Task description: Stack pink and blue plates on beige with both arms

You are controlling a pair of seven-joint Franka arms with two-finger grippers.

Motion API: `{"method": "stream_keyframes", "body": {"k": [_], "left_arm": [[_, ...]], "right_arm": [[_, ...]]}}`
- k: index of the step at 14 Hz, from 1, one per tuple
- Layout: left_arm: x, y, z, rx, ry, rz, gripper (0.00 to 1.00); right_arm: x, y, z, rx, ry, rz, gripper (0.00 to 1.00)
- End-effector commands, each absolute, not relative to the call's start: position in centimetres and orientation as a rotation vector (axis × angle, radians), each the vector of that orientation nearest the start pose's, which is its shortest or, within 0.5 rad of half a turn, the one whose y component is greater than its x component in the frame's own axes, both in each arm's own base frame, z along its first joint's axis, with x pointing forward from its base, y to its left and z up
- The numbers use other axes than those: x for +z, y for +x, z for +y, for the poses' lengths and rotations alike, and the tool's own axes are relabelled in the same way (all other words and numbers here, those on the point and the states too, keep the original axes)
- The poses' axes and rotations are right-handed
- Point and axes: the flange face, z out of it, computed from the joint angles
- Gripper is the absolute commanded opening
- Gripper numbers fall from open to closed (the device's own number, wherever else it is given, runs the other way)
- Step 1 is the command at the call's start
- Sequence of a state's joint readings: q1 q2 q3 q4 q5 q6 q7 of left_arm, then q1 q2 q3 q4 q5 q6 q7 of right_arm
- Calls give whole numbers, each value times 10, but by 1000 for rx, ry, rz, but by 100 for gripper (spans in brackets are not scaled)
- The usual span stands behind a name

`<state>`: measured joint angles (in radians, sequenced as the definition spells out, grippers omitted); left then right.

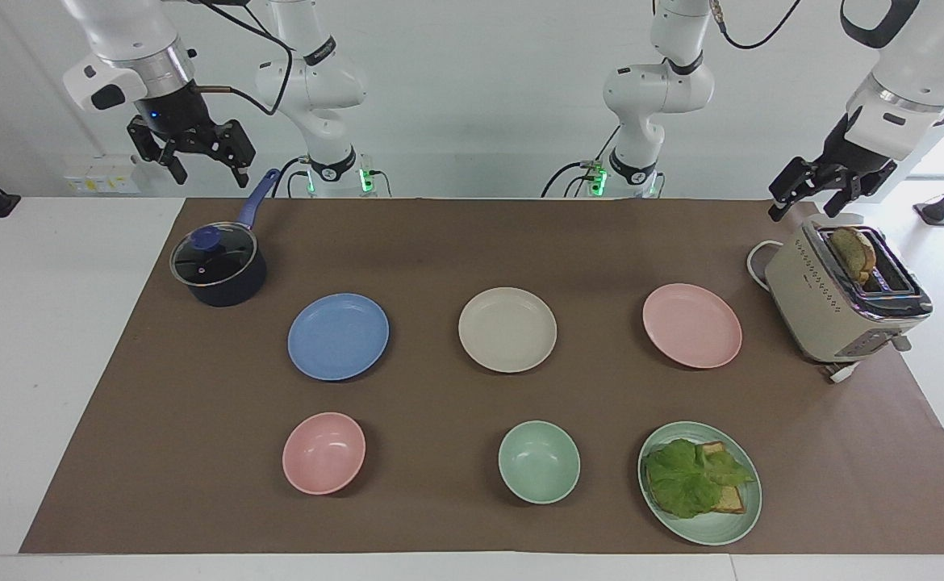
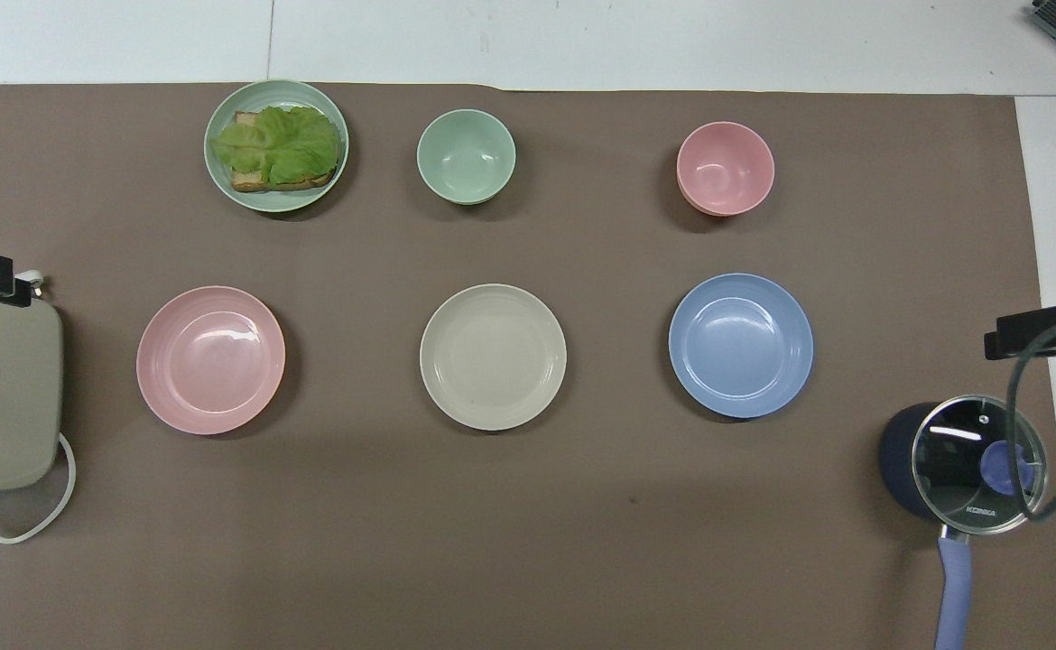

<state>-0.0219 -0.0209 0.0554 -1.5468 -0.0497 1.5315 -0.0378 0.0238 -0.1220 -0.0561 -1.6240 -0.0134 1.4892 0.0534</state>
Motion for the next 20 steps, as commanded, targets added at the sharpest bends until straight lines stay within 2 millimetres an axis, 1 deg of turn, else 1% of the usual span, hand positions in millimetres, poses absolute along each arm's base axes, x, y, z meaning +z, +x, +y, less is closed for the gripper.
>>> {"method": "stream_keyframes", "body": {"k": [1, 4, 7, 8, 10, 14, 15, 17, 19, 20], "left_arm": [[647, 536, 15, 20, -3167, -121, 100], [646, 536, 18, 25, -3167, -126, 100], [643, 530, 19, 29, -3169, -127, 100], [637, 527, 20, 39, -3169, -134, 100], [629, 529, 19, 44, -3169, -130, 100], [595, 533, 21, 61, -3169, -138, 100], [587, 534, 29, 53, -3168, -159, 100], [565, 535, 33, 56, -3168, -168, 100], [539, 535, 42, 55, -3166, -198, 100], [530, 535, 43, 50, -3166, -199, 100]], "right_arm": [[661, 502, -21, 19, -3146, 146, 100], [660, 502, -21, 19, -3147, 146, 100], [661, 502, -21, 19, -3146, 146, 100], [661, 502, -21, 19, -3146, 146, 100], [661, 502, -21, 19, -3146, 146, 100], [661, 501, -22, 22, -3146, 139, 100], [661, 502, -22, 12, -3145, 136, 100], [659, 504, -18, 15, -3147, 134, 100], [652, 509, -17, 41, -3147, 131, 100], [653, 509, -17, 32, -3147, 136, 100]]}}
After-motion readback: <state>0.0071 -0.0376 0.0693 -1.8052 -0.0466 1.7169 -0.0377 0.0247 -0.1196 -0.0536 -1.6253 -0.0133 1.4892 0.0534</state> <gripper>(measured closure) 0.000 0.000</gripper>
